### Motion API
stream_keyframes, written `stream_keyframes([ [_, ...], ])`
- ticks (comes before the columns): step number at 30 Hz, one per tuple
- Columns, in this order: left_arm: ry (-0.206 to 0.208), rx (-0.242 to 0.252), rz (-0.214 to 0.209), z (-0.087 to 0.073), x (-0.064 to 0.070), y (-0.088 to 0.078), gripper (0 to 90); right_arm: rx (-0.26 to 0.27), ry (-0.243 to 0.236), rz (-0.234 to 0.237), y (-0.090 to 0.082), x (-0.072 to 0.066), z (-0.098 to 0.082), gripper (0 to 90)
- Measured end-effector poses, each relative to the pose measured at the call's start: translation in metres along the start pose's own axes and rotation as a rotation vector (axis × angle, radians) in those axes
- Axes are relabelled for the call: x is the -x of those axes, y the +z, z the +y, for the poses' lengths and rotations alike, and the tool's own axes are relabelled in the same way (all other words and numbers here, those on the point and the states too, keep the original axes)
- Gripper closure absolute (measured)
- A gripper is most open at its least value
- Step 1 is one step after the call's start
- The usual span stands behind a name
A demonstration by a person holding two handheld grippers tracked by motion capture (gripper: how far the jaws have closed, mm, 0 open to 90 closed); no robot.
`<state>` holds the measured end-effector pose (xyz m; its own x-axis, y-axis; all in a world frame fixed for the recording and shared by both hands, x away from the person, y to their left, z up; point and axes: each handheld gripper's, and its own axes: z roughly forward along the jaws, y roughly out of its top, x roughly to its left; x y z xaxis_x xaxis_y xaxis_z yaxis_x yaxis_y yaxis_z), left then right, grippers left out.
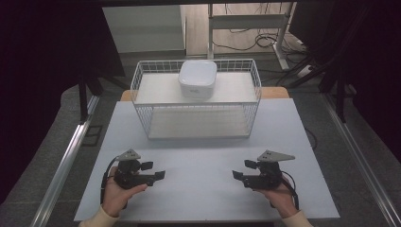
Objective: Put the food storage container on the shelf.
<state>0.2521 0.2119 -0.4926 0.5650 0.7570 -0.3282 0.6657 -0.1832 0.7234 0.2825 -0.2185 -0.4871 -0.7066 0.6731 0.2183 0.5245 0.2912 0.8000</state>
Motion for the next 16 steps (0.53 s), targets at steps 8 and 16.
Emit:
stream_keyframes([
  [8, 0.0, 0.016, 0.023, -0.0013, -0.0024, 0.0004, 27.4, 0.046, 0.002, -0.023, -0.0054, 0.0039, 0.0001, 29.7],
  [16, 0.012, 0.021, 0.04, -0.0025, -0.0016, 0.0016, 26.0, 0.053, -0.065, -0.056, -0.0028, 0.0022, -0.0019, 26.2],
])
